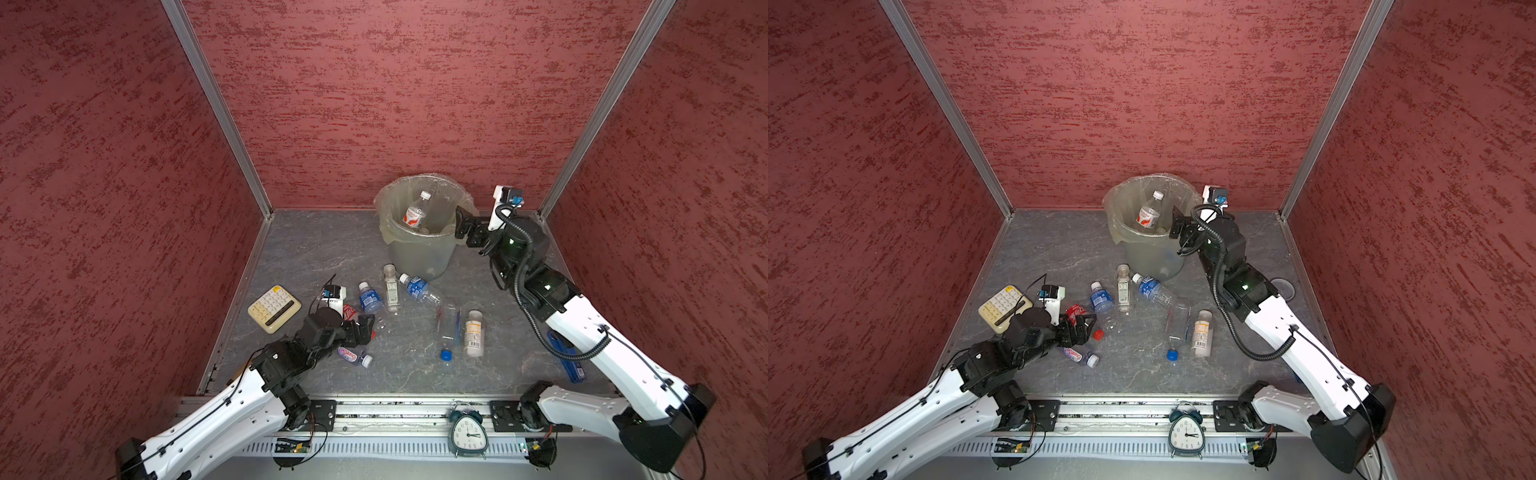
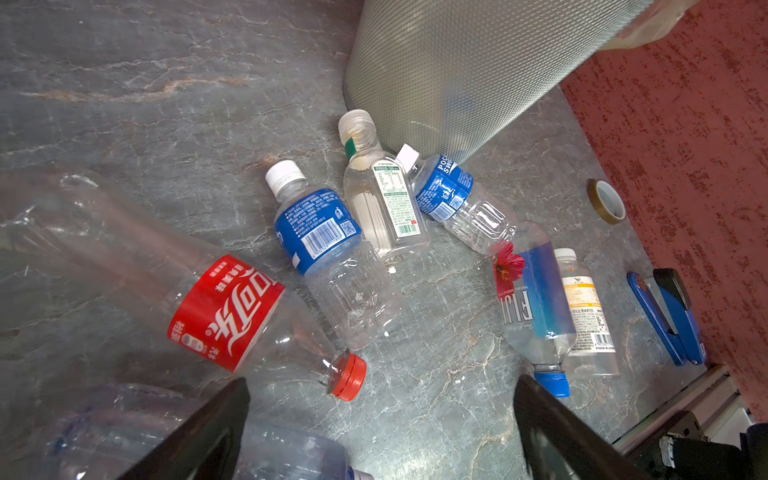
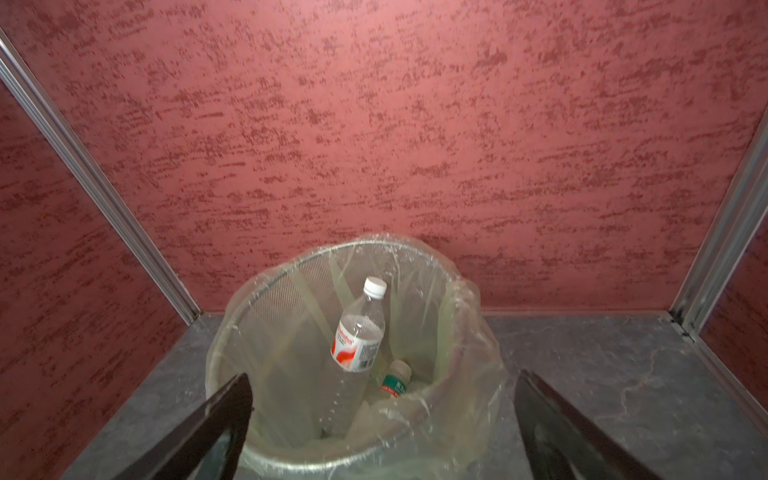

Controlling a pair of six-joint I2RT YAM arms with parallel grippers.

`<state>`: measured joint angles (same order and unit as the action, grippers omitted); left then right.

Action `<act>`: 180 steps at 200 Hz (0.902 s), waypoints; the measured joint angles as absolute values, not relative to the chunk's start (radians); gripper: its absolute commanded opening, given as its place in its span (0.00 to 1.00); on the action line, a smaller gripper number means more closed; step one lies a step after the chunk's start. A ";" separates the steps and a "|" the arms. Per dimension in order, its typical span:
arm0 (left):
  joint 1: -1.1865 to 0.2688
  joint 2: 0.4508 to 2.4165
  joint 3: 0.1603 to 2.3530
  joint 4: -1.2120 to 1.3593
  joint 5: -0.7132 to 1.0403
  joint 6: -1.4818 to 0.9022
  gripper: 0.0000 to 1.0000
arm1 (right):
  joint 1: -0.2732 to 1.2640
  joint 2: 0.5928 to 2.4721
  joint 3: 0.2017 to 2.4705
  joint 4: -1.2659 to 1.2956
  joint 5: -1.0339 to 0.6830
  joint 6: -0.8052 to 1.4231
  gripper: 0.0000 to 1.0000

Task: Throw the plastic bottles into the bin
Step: 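Withdraw the right gripper from the bin back beside the pile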

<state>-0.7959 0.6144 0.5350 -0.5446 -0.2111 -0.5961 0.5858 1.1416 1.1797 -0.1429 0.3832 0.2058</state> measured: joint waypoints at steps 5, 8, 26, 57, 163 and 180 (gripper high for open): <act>-0.796 0.614 0.535 -0.552 -0.216 -0.608 1.00 | 0.588 1.133 1.159 -0.148 0.382 0.212 0.99; -0.796 0.614 0.535 -0.556 -0.219 -0.615 1.00 | 0.589 1.129 1.150 -0.151 0.382 0.217 0.99; -0.801 0.614 0.536 -0.580 -0.242 -0.655 1.00 | 0.600 1.105 1.088 -0.166 0.383 0.233 0.99; -0.834 0.615 0.548 -0.629 -0.286 -0.729 0.98 | 0.627 1.059 0.975 -0.175 0.385 0.257 0.99; -1.071 0.645 0.619 -0.879 -0.474 -1.069 0.94 | 0.759 0.927 0.716 -0.200 0.526 0.365 0.99; -1.088 0.661 0.620 -0.932 -0.479 -1.144 0.94 | 0.764 0.920 0.687 -0.205 0.532 0.387 0.99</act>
